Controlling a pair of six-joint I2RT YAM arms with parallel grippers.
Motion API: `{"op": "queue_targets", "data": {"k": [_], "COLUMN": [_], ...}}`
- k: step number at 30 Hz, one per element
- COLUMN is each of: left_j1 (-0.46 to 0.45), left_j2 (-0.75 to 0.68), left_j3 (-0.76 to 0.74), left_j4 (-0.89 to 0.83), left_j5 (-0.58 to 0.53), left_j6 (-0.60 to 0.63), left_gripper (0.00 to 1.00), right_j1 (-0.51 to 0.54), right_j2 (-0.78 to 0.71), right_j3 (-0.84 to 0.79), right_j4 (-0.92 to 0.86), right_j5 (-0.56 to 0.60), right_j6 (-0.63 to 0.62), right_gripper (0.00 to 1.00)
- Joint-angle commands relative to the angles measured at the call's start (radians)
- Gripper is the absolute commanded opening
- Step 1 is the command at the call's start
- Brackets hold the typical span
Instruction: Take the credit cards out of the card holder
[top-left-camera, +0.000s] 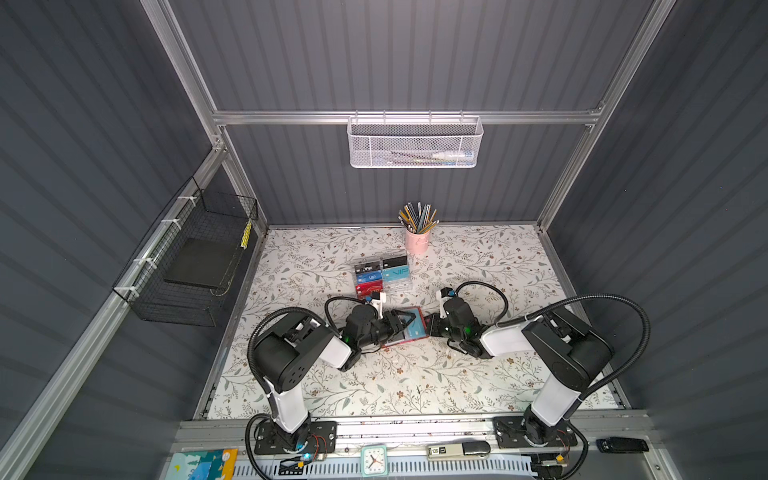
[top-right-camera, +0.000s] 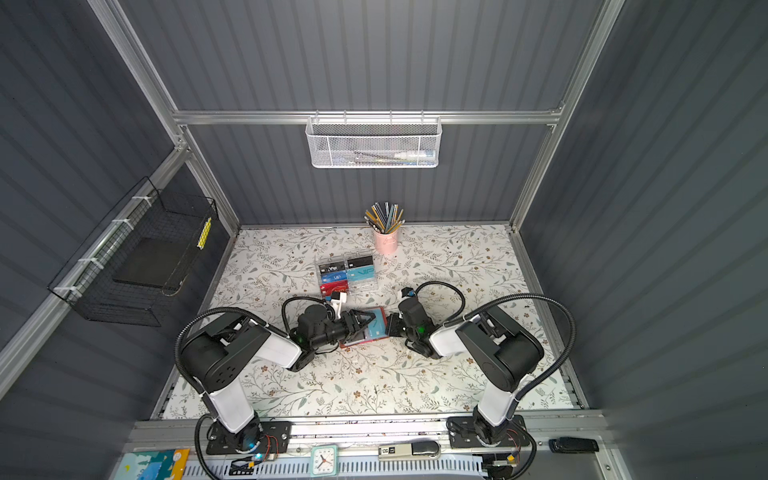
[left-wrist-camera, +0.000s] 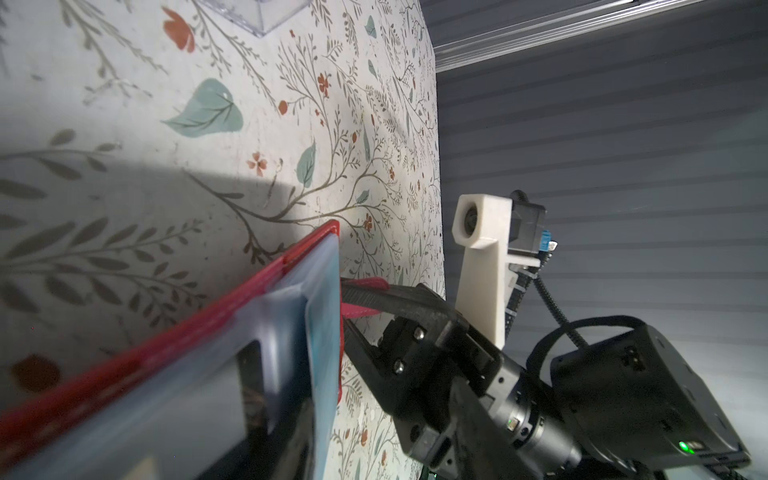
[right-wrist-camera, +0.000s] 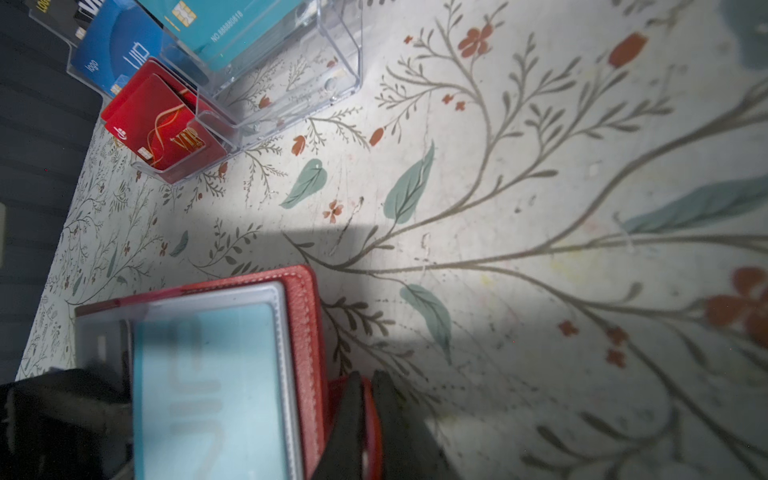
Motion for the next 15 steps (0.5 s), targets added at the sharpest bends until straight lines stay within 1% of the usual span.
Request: {"op": "queue_targets", "data": {"k": [1,5,9,10,12,15], "left_j1": [-0.024,-0.026,-0.027,-0.027,-0.027,-0.027], "left_j2": [0.029,0.040,0.034,0.031,0.029,0.034], "left_j3": [0.011,0.018,0.015,0.014,0.012,0.011], "left_j4": [0.053,0.054,0.043,0.038,0.034,0.037], "left_j5": [0.012,0.009,0.001,-0.003,-0.007,-0.008], "left_j6": [-0.004,-0.007,-0.002,0.001,0.002,0.001], "left_gripper": [0.51,0.52,0.51,0.49,0.40,0.34], "right_j1": [0.023,0.024,0.024,0.024,0.023,0.024], "right_j2": [0.048,0.048,0.051,0.053,0.054,0.051], "right_j3": [-0.020,-0.018,-0.019,-0.020,-0.022,-0.025], "right_j4": [-0.151,-0.152,-0.150,-0.146,-0.142,-0.142], "right_j5": [-0.025,-0.024,-0.023,-0.026,-0.034,-0.030], "right_j6": [0.014,0.013,0.013,0.014,0.016,0.015], "right_gripper": [0.00,0.00,0.00,0.00,0.00,0.00]}}
